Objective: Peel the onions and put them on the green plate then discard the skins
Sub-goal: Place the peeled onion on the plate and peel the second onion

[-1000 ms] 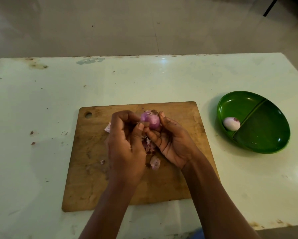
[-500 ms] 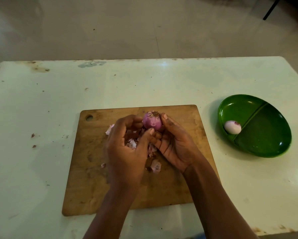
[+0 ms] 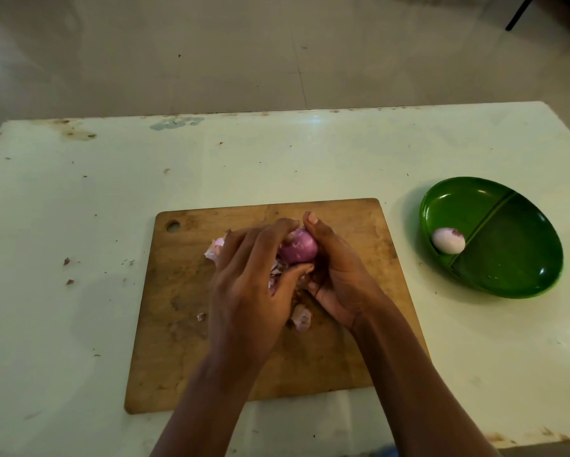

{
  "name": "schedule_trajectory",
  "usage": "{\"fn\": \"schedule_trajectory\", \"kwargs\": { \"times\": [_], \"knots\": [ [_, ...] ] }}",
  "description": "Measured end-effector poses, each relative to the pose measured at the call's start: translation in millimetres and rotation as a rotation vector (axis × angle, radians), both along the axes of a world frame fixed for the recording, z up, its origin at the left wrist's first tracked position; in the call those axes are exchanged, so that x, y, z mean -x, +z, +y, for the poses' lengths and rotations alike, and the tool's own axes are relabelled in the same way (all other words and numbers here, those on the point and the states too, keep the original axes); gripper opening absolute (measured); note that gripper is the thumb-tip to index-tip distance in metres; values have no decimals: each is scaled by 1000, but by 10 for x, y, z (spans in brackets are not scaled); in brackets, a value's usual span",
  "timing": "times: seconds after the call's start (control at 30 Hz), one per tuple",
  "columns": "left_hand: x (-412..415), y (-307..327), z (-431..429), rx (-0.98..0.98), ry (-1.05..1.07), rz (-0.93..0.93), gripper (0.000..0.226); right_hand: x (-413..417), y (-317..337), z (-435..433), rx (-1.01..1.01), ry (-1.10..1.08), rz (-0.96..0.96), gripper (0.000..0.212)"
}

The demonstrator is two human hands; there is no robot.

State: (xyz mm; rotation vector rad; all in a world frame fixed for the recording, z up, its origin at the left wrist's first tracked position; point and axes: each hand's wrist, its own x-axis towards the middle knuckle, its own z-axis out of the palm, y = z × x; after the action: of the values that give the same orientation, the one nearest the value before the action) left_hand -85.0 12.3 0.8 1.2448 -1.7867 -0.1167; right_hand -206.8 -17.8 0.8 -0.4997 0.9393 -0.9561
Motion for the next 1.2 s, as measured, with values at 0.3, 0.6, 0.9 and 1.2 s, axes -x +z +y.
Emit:
{"fn": "schedule_trajectory", "kwargs": {
  "times": [0.3,0.6,0.9,1.2],
  "knots": [
    [27,0,1,-171,-42,-16,67,-21,-13,12,25,0,53,21],
    [52,-38,-1,-200,-77,19,62,-15,-19,9,95,58,101,32],
    [59,-44,-1,-138,-80,48,28,-17,-26,-4,30,-7,42,41],
    [4,4,-9,-82,-8,113,64,-36,7,-9,-61,-94,87,26]
  ]
}}
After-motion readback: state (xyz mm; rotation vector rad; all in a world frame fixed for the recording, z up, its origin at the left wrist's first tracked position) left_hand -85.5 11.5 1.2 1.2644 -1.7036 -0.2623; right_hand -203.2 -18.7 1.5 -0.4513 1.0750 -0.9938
